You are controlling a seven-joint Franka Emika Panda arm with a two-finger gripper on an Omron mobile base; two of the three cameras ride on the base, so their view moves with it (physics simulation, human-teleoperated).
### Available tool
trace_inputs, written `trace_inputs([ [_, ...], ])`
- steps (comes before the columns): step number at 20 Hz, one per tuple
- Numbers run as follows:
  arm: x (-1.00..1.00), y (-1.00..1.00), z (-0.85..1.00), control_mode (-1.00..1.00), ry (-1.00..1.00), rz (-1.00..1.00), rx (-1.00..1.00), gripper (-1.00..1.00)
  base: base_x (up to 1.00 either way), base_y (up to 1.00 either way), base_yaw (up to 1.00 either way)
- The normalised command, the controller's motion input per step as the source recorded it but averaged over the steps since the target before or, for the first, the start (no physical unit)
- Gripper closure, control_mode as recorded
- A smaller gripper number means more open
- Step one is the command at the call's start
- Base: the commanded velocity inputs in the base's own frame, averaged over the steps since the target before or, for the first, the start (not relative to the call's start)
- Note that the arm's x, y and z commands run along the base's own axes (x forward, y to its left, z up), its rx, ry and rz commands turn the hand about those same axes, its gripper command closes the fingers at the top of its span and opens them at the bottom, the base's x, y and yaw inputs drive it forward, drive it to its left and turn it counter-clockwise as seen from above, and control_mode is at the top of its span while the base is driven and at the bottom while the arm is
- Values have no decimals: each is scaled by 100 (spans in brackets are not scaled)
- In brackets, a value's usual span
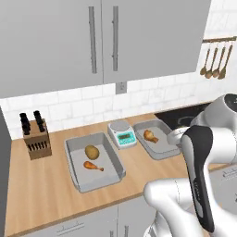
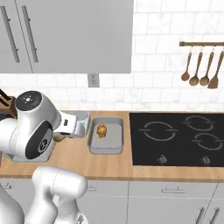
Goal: Place one potato and one chicken drumstick in each tupperware on the nearby counter, to pack two identical lunches.
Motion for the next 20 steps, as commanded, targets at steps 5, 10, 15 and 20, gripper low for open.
trace_inputs([
  [5,27,-23,-36,-100,12,16,0,100,23,-15,18],
  [10,87,-42,-46,-100,11,4,0,100,0,0,0],
  [15,100,-34,-67,-100,7,0,0,100,0,0,0],
  [20,93,-42,-53,-100,20,0,0,100,0,0,0],
])
